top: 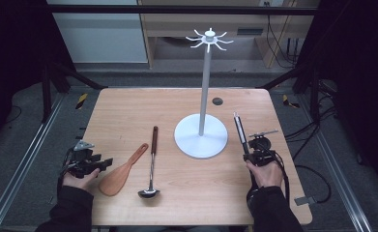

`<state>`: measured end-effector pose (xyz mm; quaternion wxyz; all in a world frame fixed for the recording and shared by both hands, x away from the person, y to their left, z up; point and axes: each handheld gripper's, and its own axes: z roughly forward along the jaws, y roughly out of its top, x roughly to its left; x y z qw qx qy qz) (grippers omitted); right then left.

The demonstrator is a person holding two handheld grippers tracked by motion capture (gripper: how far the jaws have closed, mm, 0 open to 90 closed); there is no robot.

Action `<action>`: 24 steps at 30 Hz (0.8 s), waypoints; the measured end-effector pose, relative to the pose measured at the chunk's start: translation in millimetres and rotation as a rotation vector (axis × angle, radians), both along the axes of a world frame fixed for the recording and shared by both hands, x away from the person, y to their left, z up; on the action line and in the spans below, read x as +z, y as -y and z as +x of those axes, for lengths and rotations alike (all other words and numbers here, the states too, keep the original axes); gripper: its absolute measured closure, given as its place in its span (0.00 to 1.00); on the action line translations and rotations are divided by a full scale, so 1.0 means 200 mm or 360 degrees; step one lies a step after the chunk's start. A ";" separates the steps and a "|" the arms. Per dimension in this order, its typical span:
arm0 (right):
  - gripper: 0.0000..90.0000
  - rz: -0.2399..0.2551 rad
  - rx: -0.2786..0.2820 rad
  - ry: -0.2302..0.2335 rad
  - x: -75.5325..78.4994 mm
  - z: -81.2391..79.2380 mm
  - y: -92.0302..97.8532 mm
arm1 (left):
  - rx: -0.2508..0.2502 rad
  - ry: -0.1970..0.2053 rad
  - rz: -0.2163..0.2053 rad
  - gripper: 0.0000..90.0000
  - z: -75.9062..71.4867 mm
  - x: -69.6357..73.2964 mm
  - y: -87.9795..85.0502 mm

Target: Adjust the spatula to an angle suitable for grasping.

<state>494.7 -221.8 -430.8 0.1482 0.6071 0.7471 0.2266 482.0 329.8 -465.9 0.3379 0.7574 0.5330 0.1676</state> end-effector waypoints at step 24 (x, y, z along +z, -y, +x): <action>0.84 0.0132 0.0036 0.0286 0.17 -0.07 0.02 | 0.0001 0.0003 -0.0003 0.48 0.00 0.00 0.00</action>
